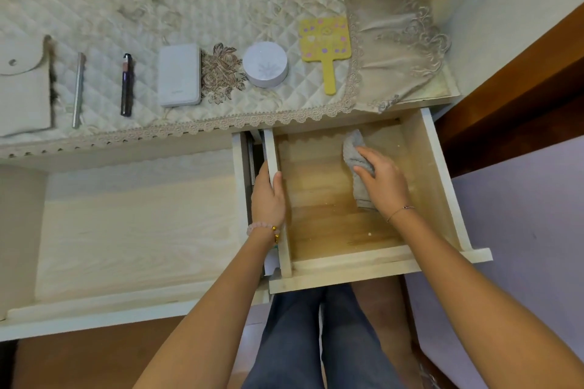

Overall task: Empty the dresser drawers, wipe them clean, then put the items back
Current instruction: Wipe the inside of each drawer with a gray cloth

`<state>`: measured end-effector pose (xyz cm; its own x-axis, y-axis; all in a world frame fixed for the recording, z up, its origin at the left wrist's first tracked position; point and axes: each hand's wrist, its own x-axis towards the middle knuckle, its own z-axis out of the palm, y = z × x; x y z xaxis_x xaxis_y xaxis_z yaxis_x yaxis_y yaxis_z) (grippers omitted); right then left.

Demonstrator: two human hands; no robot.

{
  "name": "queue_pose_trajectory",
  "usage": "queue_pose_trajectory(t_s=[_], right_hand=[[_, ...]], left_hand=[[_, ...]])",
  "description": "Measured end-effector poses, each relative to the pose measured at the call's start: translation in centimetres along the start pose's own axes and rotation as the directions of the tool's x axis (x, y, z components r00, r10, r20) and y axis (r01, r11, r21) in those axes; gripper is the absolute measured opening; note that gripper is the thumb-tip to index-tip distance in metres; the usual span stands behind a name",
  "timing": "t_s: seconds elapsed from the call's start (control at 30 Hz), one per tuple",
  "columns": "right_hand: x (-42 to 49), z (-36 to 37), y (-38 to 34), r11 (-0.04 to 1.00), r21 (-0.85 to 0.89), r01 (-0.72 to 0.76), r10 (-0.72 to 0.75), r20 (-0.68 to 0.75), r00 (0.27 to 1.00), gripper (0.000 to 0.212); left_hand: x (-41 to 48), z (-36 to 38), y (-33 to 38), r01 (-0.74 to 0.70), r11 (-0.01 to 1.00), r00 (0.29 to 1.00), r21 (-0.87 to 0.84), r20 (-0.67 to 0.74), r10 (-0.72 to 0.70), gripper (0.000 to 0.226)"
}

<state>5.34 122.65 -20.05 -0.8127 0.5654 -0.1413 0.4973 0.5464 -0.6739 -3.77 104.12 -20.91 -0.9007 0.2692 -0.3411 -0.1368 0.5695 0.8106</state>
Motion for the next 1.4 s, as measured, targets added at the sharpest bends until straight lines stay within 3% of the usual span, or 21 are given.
queue_pose_trajectory(t_s=[0.13,0.23,0.33,0.57,0.7,0.97,1.1,1.4], right_hand=[[0.6,1.4,1.2,0.982,-0.171,0.083,-0.08,0.023,0.997,0.039],[0.5,2.8,1.9,0.929,-0.363,0.071,-0.013,0.158,0.987,0.047],[0.2,4.1,2.6,0.863,-0.484,0.148,-0.001,0.291,0.957,0.056],[1.2,5.1,4.6,0.877,-0.418,0.236,-0.129,0.267,0.955,0.058],[1.8,6.0,4.9,0.885,-0.396,0.245,-0.186,0.183,0.965,0.054],[5.3,11.2,-0.6,0.912,-0.345,0.221,-0.183,0.14,0.973,0.049],[4.8,12.7,-1.3,0.853,-0.341,0.395,-0.324,0.247,0.913,0.046],[5.6,12.6,-1.5,0.804,-0.389,0.449,-0.359,0.283,0.889,0.048]], left_hand=[[0.2,0.3,-0.2,0.005,1.0,1.0,0.019,-0.014,-0.005,0.047],[0.2,0.7,-0.5,0.001,1.0,0.999,0.026,-0.036,0.0,0.048],[0.1,1.0,-0.8,-0.005,1.0,0.998,0.029,-0.063,0.007,0.048],[0.1,1.1,-1.4,-0.051,0.998,0.997,-0.03,-0.051,0.049,0.046],[0.0,1.0,-1.3,-0.053,0.997,0.997,-0.057,-0.055,0.05,0.045],[-0.2,1.1,-1.3,-0.044,0.994,0.997,-0.098,-0.074,0.037,0.042],[-0.2,1.2,-1.3,-0.04,0.995,0.995,-0.092,-0.091,0.031,0.042],[-0.4,0.9,-0.9,-0.085,0.995,0.993,-0.056,-0.089,0.08,0.039]])
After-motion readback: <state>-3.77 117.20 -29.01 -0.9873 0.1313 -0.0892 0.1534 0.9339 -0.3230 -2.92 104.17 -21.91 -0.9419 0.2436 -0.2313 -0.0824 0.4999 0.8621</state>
